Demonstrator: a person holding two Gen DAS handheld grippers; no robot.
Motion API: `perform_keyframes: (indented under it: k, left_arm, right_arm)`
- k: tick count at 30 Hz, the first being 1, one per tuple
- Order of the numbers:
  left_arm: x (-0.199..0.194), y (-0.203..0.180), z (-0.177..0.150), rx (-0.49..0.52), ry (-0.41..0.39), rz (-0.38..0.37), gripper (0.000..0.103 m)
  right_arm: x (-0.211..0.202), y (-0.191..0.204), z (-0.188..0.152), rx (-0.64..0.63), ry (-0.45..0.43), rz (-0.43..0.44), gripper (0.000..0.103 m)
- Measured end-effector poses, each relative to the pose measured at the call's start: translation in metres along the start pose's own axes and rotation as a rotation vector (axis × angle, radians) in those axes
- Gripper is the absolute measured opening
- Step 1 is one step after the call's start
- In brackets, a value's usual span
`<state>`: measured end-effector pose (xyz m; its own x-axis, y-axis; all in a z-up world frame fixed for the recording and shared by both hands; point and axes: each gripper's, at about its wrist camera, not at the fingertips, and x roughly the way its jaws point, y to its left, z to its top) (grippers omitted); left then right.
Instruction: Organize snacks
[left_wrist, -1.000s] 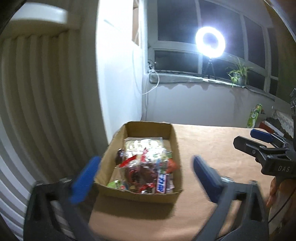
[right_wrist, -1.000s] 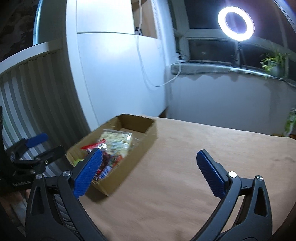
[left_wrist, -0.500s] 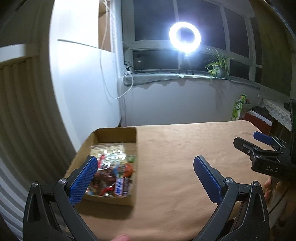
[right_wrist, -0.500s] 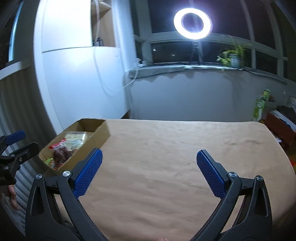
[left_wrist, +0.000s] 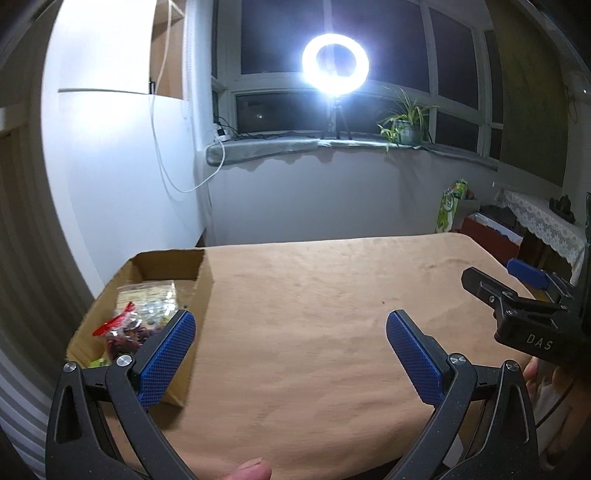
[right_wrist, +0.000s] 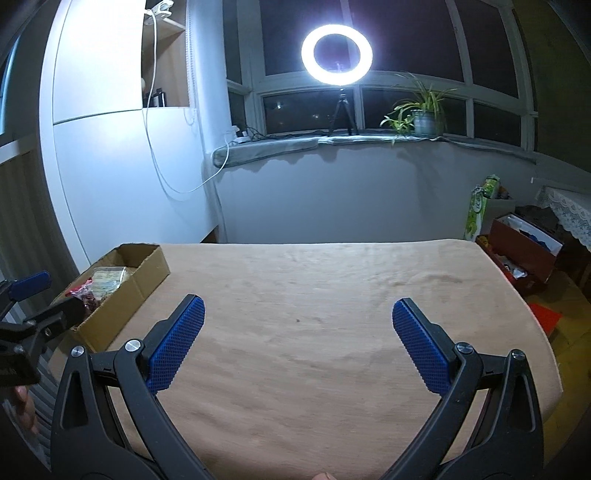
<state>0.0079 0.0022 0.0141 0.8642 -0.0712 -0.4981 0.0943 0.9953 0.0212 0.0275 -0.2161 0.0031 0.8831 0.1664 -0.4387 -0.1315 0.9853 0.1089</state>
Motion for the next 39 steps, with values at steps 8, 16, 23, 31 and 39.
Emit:
perform_keyframes:
  k: [8,16,23,31,39]
  left_arm:
    - [0.007,-0.021,-0.003,-0.035,0.041,-0.014,0.103]
    - [0.01,-0.04,-0.006,-0.028,0.071,0.005,0.103]
    - [0.009,-0.045,-0.007,-0.026,0.082,0.019,0.103]
    - [0.006,-0.048,-0.008,-0.013,0.078,0.033,0.103]
    - [0.006,-0.046,-0.008,-0.019,0.08,0.038,0.103]
  right_arm:
    - [-0.004,-0.027,-0.004,0.038,0.0,-0.008,0.103]
    - [-0.007,-0.046,-0.009,0.062,0.005,-0.017,0.103]
    - [-0.012,-0.052,-0.011,0.071,0.001,-0.02,0.103]
    - [-0.013,-0.051,-0.012,0.072,-0.002,-0.022,0.103]
    - [-0.014,-0.05,-0.013,0.068,0.002,-0.022,0.103]
